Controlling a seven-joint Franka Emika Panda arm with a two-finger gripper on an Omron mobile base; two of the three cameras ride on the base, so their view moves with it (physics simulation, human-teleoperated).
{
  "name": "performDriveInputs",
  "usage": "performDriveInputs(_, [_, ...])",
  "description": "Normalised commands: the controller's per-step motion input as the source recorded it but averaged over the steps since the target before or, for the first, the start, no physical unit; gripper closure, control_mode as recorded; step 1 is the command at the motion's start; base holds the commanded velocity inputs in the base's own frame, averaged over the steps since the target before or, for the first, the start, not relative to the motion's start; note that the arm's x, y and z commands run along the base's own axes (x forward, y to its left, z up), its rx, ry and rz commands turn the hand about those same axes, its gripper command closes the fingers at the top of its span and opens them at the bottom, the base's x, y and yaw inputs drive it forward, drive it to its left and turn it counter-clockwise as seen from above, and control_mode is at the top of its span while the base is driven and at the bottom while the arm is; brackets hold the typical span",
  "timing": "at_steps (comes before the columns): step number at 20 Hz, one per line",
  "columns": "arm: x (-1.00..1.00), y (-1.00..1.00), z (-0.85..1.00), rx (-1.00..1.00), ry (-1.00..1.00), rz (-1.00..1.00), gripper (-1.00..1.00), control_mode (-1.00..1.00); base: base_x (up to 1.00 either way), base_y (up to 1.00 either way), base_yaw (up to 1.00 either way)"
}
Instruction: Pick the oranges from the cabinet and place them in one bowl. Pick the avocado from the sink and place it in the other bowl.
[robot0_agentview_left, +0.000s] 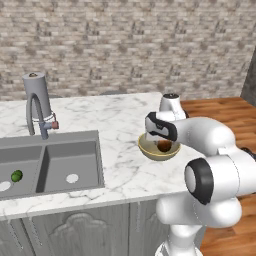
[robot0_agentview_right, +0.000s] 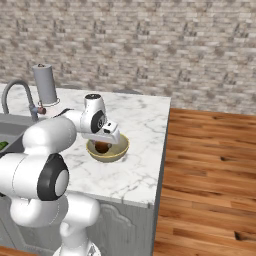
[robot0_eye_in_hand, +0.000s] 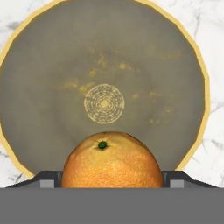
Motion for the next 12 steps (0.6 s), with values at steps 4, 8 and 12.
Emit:
performDriveInputs(4, [0.00,0.00,-0.09,0.00,0.00,0.00,1.00,-1.00,0.00,0.00,0.00])
performDriveInputs(8, [0.02,0.00,-0.09,0.00,0.00,0.00,1.00,-1.00,0.00,0.00,0.00])
performDriveInputs(12, [0.02,0.00,-0.10,0.00,0.00,0.00,1.00,-1.00,0.00,0.00,0.00])
